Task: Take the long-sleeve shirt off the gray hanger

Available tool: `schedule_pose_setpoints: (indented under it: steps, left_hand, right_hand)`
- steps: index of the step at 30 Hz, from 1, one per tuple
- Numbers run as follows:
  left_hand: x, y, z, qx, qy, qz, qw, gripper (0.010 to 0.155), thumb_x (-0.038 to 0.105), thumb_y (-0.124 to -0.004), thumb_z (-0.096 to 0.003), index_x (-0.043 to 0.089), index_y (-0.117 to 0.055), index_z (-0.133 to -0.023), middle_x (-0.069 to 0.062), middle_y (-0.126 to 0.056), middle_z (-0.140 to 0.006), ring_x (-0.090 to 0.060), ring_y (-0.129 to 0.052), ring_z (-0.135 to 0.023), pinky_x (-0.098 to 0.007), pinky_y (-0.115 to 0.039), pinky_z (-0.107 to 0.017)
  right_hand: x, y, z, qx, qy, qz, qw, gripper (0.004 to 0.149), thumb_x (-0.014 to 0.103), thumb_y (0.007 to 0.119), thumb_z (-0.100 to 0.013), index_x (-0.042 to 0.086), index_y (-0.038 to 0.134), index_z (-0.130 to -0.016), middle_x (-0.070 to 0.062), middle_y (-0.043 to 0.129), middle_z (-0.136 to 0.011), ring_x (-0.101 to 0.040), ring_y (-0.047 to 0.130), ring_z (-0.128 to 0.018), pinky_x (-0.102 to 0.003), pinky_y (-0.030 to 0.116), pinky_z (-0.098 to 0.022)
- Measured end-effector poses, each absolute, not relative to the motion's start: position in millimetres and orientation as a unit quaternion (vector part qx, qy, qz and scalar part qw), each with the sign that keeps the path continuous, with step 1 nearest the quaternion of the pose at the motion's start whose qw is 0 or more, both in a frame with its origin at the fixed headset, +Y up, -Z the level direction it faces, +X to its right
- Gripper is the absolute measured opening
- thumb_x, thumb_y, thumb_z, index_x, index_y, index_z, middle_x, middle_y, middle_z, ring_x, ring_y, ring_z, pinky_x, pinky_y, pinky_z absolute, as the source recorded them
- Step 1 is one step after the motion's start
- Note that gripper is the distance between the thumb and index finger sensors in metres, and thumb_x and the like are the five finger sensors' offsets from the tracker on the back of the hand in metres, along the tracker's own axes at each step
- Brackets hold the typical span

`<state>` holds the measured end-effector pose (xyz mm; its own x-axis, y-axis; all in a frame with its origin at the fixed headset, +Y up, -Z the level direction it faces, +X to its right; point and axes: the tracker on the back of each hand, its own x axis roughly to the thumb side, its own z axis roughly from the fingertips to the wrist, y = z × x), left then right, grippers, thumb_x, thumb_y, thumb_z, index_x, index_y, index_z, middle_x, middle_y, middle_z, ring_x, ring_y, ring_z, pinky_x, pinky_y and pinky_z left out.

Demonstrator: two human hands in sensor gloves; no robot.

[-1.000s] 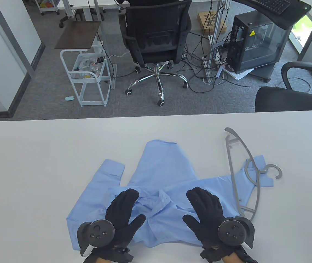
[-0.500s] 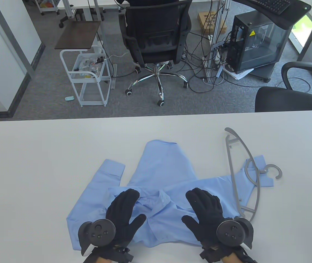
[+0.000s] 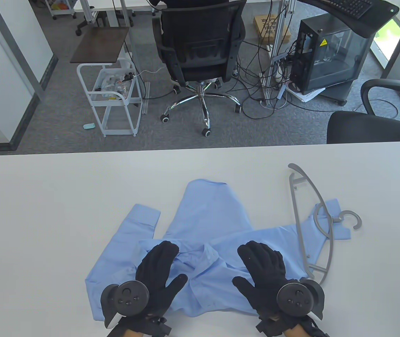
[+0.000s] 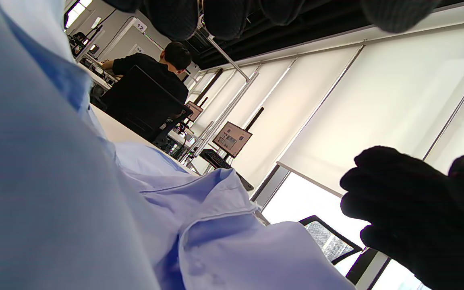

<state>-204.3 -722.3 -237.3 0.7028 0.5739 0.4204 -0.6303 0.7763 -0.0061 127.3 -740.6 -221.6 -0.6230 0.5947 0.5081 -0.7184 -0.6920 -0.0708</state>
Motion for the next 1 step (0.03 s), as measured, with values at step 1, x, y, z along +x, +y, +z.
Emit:
schedule_pose_setpoints:
  steps: [1]
  left_hand:
    - [-204.2, -722.3, -237.3, 0.069, -0.204, 0.326, 0.920, 0.081, 0.072, -0.061, -0.0497, 0.032, -0.039, -0.117, -0.009, -0.046, -0.123, -0.047, -0.052, -0.114, -0.065, -0.044, -0.081]
  right_hand:
    - [127.1, -740.6, -221.6, 0.230, -0.134, 0.891, 0.368, 0.078, 0.062, 0.064, -0.061, 0.013, 0.047, -0.119, -0.028, 0.043, -0.119, -0.064, 0.039, -0.104, -0.084, 0.025, -0.064]
